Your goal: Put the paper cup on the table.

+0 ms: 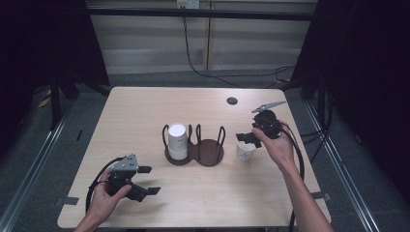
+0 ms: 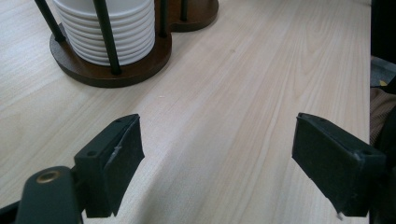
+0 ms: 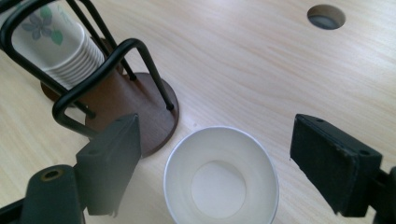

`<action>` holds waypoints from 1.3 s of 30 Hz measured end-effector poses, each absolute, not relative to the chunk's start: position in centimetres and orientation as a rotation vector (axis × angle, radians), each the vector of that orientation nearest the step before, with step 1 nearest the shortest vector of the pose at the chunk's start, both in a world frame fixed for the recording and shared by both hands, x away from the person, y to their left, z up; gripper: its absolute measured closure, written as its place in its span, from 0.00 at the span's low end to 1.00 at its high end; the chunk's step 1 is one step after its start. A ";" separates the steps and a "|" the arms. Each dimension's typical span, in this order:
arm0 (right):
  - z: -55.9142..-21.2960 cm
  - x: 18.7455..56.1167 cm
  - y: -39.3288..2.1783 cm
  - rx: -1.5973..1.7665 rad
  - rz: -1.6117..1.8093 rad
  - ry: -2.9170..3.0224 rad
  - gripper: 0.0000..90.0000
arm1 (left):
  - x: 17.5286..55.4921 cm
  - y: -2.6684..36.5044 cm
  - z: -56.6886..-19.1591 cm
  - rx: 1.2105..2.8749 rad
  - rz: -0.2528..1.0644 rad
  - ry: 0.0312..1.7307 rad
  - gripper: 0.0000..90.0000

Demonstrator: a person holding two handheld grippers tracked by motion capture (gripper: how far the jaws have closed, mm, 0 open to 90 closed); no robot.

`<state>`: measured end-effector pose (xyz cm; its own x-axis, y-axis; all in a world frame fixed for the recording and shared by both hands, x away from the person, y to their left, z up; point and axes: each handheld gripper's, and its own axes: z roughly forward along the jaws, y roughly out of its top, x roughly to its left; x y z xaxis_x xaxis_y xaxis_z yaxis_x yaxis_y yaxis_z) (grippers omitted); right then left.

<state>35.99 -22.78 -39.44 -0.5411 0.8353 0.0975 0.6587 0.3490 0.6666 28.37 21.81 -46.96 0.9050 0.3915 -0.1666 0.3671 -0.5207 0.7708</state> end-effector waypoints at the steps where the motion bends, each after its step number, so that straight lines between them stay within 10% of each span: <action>1: -39.5 35.8 -22.8 1.335 0.982 2.338 0.18 | 28.4 21.8 -47.0 2.168 0.035 0.540 0.18; 39: -41.1 26.9 -20.3 1.224 1.309 2.143 0.18 | 27.9 21.4 -47.0 2.130 0.035 0.562 0.18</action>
